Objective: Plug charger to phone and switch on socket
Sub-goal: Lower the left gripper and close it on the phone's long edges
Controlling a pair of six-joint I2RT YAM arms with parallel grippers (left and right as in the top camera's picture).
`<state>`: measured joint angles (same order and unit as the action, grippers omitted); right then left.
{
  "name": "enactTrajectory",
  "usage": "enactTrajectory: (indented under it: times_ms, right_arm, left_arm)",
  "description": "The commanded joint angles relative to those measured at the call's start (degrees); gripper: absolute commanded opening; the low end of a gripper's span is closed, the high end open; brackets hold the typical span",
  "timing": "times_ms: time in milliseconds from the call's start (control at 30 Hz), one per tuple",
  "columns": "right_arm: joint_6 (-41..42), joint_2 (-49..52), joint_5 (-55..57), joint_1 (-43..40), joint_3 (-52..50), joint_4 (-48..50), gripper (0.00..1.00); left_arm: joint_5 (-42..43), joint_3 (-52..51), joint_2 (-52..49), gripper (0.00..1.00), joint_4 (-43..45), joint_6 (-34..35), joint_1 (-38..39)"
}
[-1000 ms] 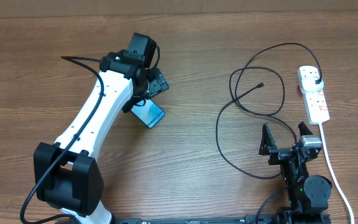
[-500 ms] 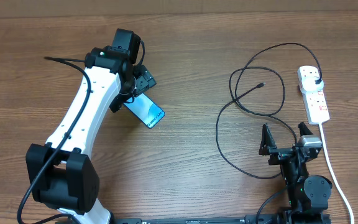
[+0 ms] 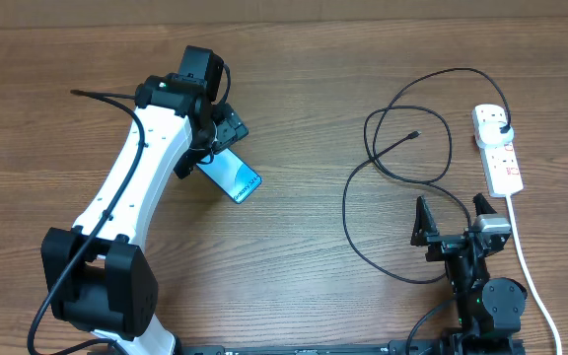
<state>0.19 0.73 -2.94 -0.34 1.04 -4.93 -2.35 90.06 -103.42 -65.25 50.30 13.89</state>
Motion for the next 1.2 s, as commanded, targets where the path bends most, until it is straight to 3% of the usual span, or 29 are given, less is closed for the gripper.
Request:
enactTrajectory:
  times_ms: [0,333,567,1167]
  right_arm:
    - [-0.3,-0.5,0.3,-0.2,-0.6,0.3,1.00]
    - [-0.3,-0.5,0.3,-0.2,-0.6,0.3,1.00]
    - [-0.3,-0.5,0.3,-0.2,-0.6,0.3,1.00]
    - [-0.3,-0.5,0.3,-0.2,-0.6,0.3,1.00]
  left_arm:
    - [0.5,1.1,-0.5,1.00,-0.9,4.5,0.5]
    - [8.3,1.1,-7.8,1.00,1.0,10.6,0.5]
    - [11.5,1.1,-15.5,1.00,3.4,10.6,-0.1]
    - [3.0,1.1,-17.7,1.00,5.6,11.5,-0.2]
